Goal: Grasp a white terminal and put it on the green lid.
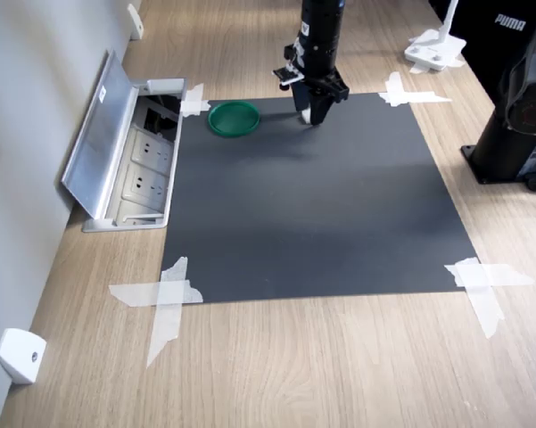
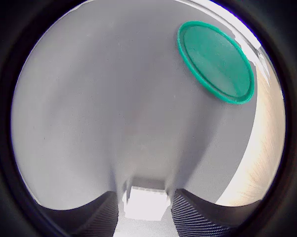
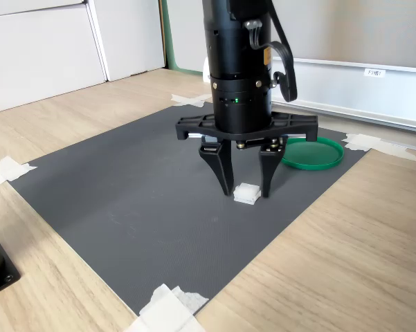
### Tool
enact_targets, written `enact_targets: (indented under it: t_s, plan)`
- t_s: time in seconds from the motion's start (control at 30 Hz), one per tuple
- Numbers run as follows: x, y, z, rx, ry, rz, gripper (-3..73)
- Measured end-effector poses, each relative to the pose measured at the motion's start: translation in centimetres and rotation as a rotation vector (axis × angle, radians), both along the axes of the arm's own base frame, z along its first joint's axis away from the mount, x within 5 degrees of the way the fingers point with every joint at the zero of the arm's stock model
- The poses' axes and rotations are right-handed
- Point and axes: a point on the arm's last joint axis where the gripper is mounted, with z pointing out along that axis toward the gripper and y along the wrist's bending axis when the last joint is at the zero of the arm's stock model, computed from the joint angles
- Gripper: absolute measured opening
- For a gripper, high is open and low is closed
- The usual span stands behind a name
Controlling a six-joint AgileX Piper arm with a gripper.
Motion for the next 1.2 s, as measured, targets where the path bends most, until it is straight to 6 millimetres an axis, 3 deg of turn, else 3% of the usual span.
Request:
enact_targets:
  t_s: [0.3, 0.6, 0.73, 1.03, 1.2]
  plan:
    - [-0.2, 0.1, -0.3, 0.0, 0.006, 0.003, 45.8]
    - [-0.1, 0.1, -0.1, 0.006, 0.0, -0.002, 32.3]
    - [0.6, 0.1, 1.8, 0.032, -0.013, -0.012, 32.3]
    - [4.2, -1.2, 8.3, 0.014, -0.161, -0.007, 32.3]
    - [6.5, -2.2, 8.6, 0.011, -0.184, -0.007, 32.3]
